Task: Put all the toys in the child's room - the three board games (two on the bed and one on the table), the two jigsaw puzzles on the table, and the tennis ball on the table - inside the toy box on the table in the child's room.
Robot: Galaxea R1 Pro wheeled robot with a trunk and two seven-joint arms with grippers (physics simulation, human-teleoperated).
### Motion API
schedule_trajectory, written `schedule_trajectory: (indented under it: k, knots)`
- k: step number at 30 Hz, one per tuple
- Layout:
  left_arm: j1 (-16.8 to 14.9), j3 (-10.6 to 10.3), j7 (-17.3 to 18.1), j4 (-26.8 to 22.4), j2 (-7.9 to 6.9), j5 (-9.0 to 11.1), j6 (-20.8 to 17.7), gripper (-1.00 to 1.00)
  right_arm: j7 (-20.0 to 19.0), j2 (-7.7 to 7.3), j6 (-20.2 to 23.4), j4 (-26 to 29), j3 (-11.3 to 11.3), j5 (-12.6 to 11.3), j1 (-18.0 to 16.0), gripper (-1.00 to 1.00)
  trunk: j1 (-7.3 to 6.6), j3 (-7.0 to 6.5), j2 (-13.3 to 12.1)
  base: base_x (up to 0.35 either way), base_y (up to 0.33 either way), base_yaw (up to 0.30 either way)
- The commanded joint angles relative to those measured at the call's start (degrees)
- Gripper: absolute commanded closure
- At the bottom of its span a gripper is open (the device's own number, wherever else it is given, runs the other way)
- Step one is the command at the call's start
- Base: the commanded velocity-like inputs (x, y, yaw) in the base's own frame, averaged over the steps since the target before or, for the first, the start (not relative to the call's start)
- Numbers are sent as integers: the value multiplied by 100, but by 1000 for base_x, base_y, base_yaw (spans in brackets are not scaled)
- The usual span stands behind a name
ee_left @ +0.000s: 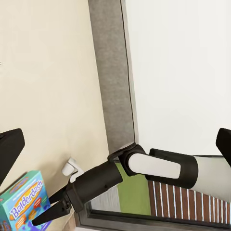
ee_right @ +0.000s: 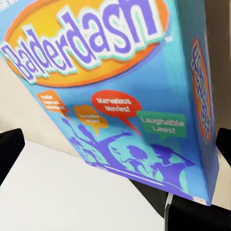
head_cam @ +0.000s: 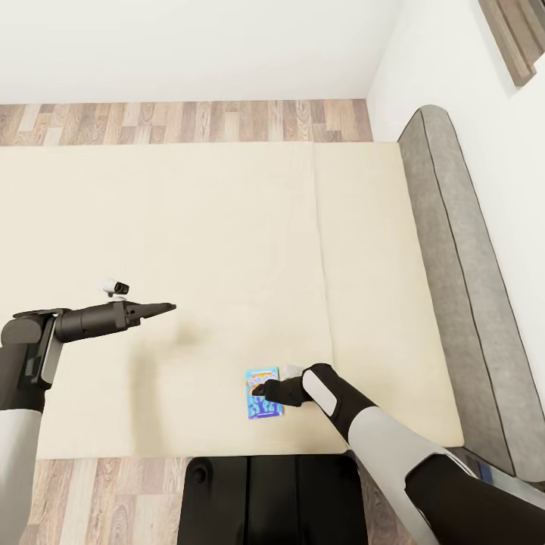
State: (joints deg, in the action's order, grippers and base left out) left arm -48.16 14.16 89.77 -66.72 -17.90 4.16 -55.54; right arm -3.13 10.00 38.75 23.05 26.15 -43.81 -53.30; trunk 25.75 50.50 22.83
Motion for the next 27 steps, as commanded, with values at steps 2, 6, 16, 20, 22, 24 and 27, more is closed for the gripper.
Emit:
schedule_trajectory:
  k: [2,6,16,20,22,24,27]
  knots:
    - [-1,-1,23,0,-3,-3,-61,-100,-33,0,12,-2,13,39,-5,-100,3,6,9,0,82,0]
    - [-1,-1,23,1,-3,-3,-62,-100,-35,0,12,-4,13,39,-5,-100,3,6,9,0,29,0]
    - [-1,4,23,9,-3,-3,-62,-100,-39,0,10,-11,12,39,-5,-100,3,6,9,0,3,0]
    - [-1,1,23,10,-3,-3,-61,-100,-39,0,10,-11,19,39,-5,-100,3,6,9,0,0,0]
    - [-1,4,23,10,-5,-3,-61,-100,-39,0,10,-11,20,39,-5,-100,3,6,9,0,0,0]
    - [-1,6,23,10,-5,-3,-62,-100,-39,0,10,-11,21,39,-5,-100,3,6,9,0,0,0]
    - [-1,5,23,10,-5,-3,-62,-100,-39,0,10,-11,21,39,-5,-100,3,6,9,0,0,0]
